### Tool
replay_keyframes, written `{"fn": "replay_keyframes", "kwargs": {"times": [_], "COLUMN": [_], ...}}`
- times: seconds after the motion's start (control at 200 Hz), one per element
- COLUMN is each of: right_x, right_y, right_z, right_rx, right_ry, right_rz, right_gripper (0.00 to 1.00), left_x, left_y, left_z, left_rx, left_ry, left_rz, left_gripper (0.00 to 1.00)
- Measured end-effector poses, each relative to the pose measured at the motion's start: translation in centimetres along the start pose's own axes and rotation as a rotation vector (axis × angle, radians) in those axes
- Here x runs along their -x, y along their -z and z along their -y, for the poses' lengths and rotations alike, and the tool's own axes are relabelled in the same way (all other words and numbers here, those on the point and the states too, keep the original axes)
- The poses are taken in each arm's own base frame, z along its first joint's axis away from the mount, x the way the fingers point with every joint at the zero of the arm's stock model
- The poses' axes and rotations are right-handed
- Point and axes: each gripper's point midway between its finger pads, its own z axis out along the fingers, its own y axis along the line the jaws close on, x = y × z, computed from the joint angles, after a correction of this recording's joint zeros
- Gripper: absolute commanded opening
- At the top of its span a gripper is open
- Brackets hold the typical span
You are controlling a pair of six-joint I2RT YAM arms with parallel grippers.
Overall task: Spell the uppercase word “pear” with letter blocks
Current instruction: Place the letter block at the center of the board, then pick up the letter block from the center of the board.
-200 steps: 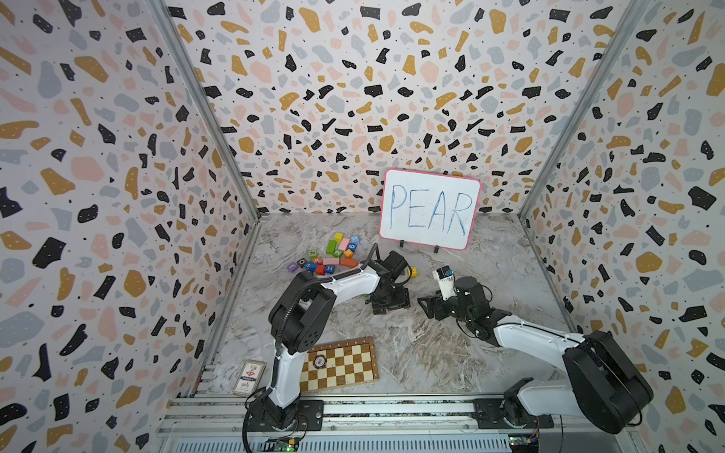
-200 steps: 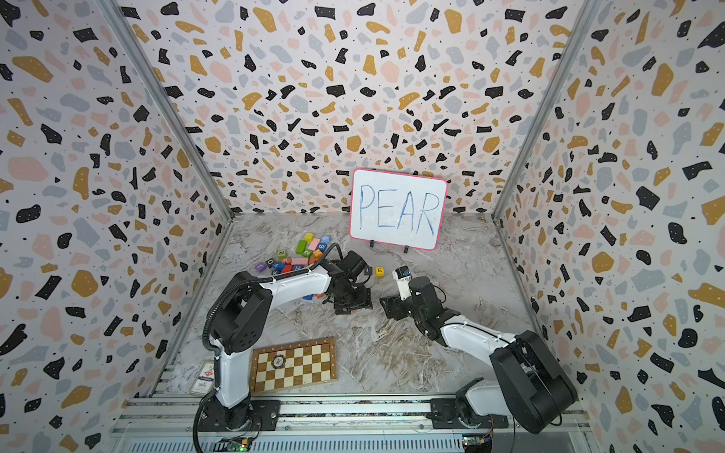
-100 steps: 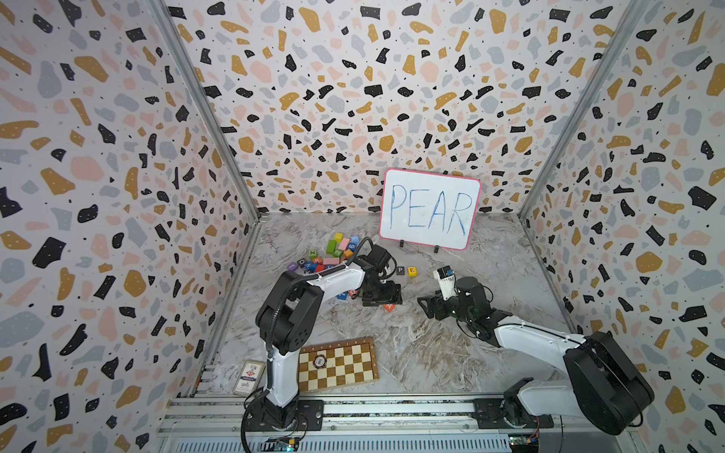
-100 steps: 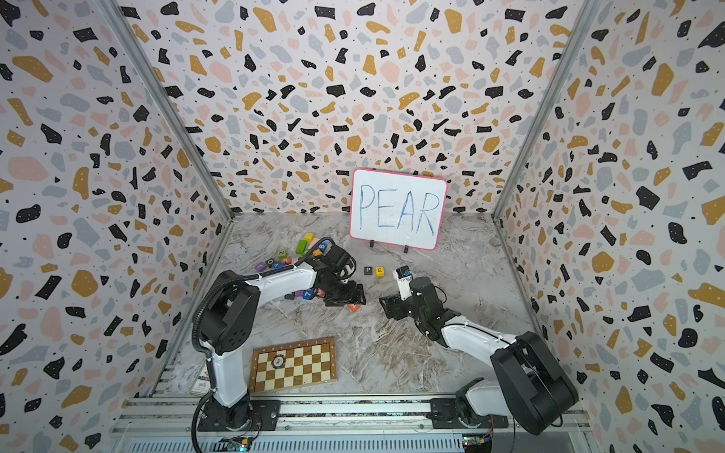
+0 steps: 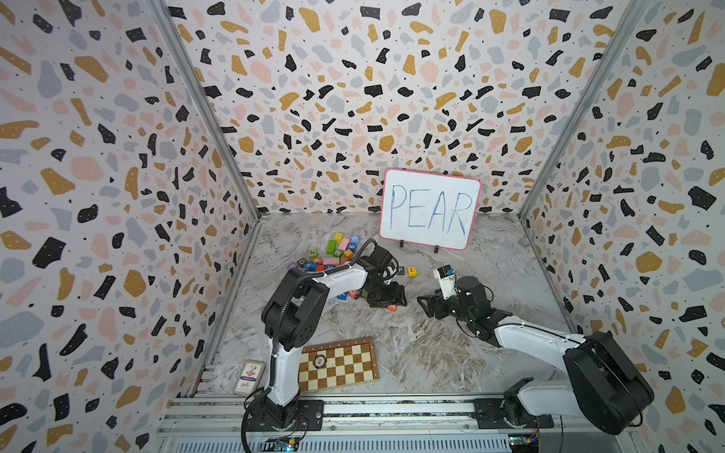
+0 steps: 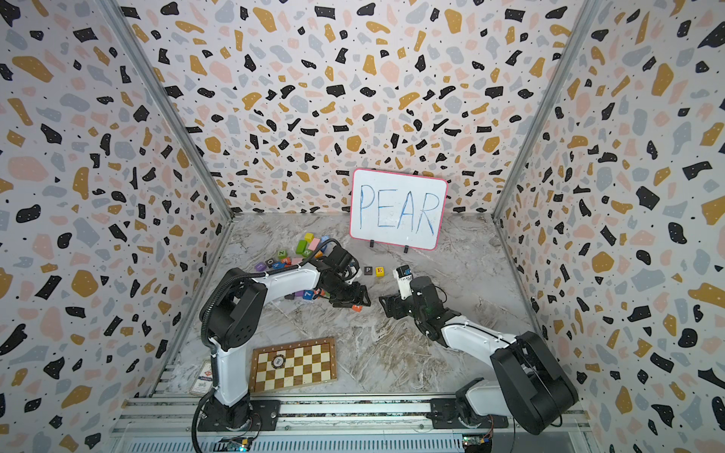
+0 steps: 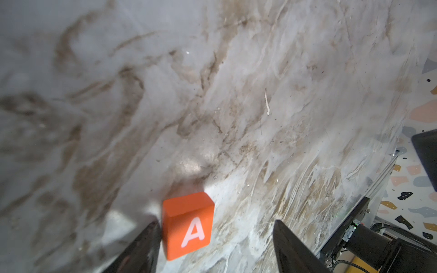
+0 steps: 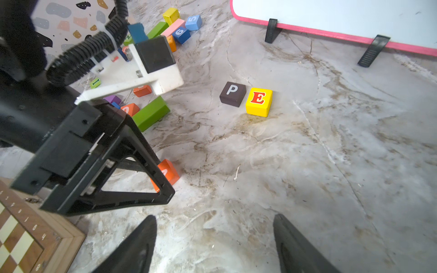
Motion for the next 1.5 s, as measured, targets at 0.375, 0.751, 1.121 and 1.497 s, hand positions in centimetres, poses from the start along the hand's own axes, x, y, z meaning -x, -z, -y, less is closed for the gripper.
{"fn": "replay_keyframes", "kwargs": {"times": [0.375, 0.751, 1.121, 1.497], "right_x": [-1.3, -1.2, -2.9, -3.3], "right_y": [-0.6, -7.7, -9.6, -11.8], "right_z": [0.4, -4.8, -5.3, -6.0], "right_rx": [-0.059, -0.26, -0.364, -0.4], "right_ry": [-0.158, -0.393, -0.425, -0.39], "right_rz": [-0.084, -0.294, -0.379, -0.428], "right_gripper": [0.73, 0.57, 0.57, 0.39], "left_x": [-1.1, -1.2, -1.9, -2.0], "left_y": [0.5, 7.8, 9.1, 9.3], "left_z": [-0.6, -5.7, -9.2, -9.7], "left_rx": [0.016, 0.169, 0.246, 0.253], "left_ry": [0.06, 0.269, 0.352, 0.359], "left_rz": [0.029, 0.203, 0.208, 0.203], "left_gripper": [0.65, 0.67, 0.76, 0.81]}}
